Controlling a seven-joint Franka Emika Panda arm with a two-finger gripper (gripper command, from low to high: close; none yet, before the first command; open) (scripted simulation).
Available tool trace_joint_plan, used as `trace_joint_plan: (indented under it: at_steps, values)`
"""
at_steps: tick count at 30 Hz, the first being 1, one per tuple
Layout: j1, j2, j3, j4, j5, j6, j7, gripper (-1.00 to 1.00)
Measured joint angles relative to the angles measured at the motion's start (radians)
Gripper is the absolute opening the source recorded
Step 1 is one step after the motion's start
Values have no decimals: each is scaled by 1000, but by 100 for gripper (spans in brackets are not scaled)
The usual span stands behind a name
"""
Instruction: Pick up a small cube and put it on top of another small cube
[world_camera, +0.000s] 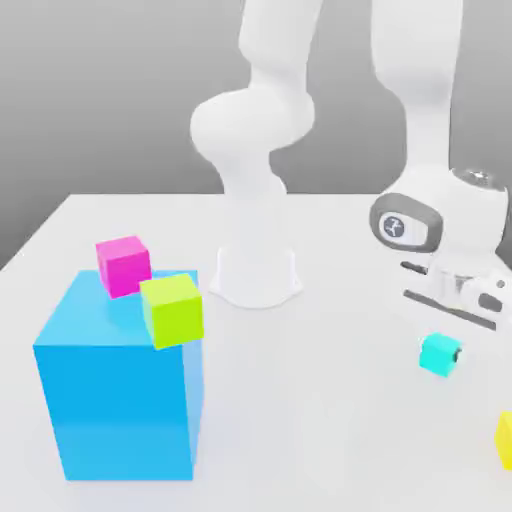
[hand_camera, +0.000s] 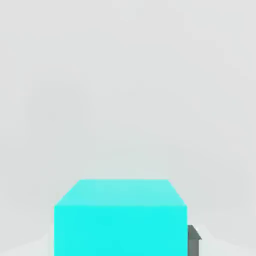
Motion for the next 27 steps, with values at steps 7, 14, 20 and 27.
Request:
trace_joint_plan:
  at_steps: [7, 14, 20, 27]
  values:
    - [-33, -201, 50, -40, 70, -161, -53, -100]
    - [-239, -382, -67, 71, 69, -445, 92, -100]
    - [-421, -518, -189, 201, 33, -704, 274, -100]
    - [-658, -662, -330, 341, -11, -987, 477, -100]
